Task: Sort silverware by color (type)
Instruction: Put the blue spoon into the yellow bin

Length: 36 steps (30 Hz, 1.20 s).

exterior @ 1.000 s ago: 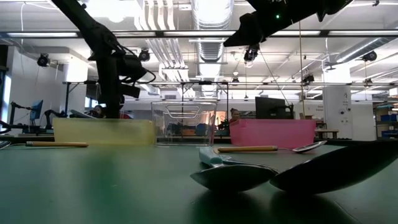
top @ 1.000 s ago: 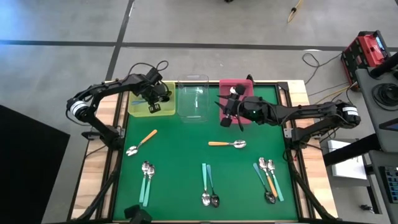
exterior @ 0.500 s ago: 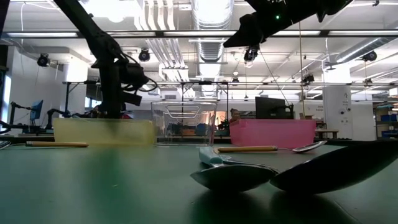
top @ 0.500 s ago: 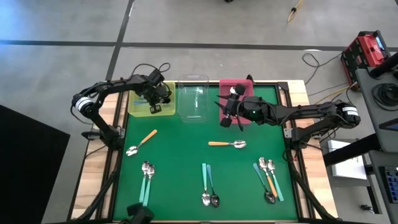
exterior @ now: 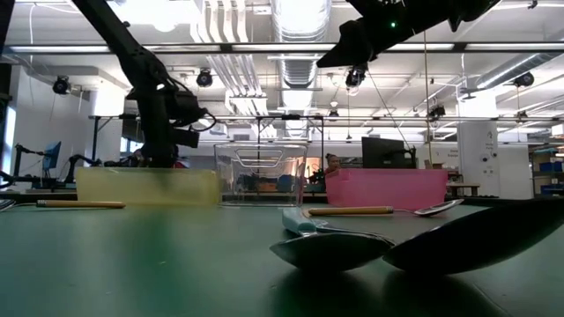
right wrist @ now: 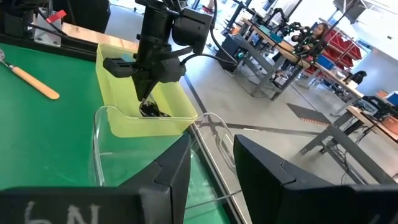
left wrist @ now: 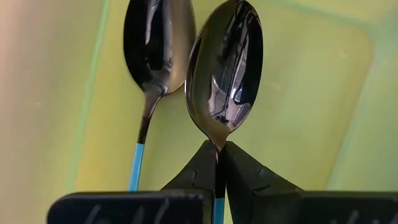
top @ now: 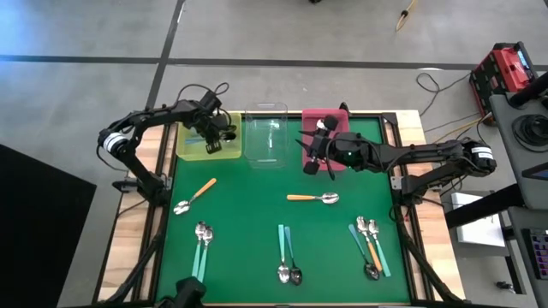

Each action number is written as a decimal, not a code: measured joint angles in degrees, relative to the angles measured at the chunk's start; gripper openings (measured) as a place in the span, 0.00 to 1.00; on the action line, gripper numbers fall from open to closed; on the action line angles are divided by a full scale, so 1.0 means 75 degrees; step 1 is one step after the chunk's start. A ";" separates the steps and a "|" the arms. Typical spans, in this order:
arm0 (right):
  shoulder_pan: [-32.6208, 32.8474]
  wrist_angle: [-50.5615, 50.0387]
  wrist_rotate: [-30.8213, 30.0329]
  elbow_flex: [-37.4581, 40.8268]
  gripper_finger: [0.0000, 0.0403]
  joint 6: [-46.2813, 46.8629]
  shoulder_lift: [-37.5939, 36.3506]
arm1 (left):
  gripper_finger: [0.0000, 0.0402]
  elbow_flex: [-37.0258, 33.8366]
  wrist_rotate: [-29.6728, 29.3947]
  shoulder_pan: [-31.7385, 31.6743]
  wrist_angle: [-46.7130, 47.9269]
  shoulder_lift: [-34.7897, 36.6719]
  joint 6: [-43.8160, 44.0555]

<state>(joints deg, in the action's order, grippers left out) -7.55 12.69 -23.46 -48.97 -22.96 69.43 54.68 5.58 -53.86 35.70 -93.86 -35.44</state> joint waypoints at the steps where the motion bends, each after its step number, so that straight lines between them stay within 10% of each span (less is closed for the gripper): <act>1: 0.0000 0.0000 0.0000 0.0000 0.28 0.0000 0.0000 | 0.00 0.0000 0.0067 -0.0018 -0.0005 0.0000 -0.0055; 36: 0.0000 -0.0006 -0.0002 0.0000 0.28 -0.0009 0.0000 | 0.00 -0.0210 0.1482 -0.0447 -0.0262 0.0006 -0.0257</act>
<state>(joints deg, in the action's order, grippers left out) -7.55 12.64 -23.48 -48.97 -23.03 69.43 53.10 16.69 -57.21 33.74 -93.82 -37.37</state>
